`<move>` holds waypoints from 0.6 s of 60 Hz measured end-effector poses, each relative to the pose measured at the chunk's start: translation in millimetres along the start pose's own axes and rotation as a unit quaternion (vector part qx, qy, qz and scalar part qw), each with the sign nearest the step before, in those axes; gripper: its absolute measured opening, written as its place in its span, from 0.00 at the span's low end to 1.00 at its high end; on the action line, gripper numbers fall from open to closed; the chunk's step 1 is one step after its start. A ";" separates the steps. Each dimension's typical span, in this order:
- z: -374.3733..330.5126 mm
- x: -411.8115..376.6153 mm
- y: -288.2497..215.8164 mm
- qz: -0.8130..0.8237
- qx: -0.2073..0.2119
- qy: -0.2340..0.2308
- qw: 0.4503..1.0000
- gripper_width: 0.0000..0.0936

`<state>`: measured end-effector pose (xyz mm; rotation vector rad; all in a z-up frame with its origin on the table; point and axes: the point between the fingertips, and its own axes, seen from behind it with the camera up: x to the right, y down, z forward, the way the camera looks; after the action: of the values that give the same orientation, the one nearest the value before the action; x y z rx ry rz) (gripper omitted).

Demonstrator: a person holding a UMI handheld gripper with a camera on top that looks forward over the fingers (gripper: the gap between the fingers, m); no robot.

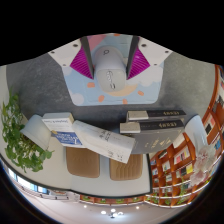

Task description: Arrange mouse

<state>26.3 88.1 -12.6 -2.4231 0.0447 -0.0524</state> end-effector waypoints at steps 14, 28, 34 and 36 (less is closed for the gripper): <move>-60.8 0.2 -34.3 0.006 0.040 0.015 0.999 0.92; -175.0 -14.8 -75.1 -0.002 0.112 0.000 0.994 0.92; -215.5 -16.6 -77.4 -0.002 0.133 -0.003 0.991 0.92; -226.3 -16.0 -77.4 -0.002 0.137 -0.004 0.991 0.92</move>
<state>0.4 -1.4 208.2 -2.1482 0.0265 -0.0469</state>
